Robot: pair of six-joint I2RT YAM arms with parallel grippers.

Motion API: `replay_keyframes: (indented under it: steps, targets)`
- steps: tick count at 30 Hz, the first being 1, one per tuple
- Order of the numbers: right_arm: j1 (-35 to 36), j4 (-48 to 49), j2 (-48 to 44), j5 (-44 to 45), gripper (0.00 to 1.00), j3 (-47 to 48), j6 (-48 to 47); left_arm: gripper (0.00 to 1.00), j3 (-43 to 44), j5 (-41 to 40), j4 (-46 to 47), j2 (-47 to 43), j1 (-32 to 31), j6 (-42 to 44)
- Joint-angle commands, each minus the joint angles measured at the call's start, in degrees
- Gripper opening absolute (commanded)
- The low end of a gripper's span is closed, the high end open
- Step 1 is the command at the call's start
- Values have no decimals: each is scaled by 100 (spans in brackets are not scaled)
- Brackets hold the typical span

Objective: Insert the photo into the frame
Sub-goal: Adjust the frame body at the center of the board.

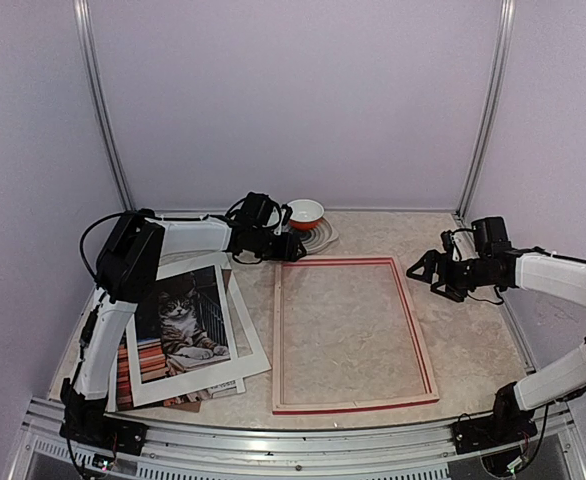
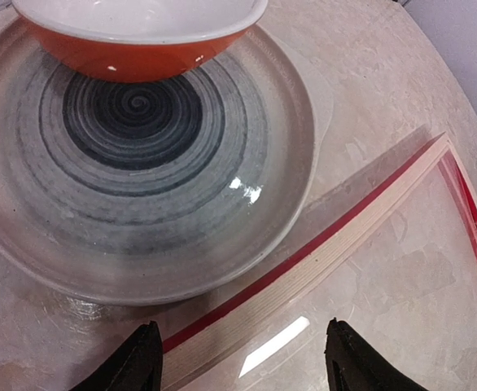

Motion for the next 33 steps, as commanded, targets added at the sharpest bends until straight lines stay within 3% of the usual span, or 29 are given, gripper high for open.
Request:
replay_keyframes:
  steps: [1,24,33]
  targets:
    - [47,77,100,-72,99,63,-29,68,-168,-5,22,-82,-40,105]
    - [55,111,112,-81,99,11,-57,67,-851,184,1226,-562,-39,13]
    - [55,158,129,-98,99,-29,-47,67,-711,185,884,-408,-39,31]
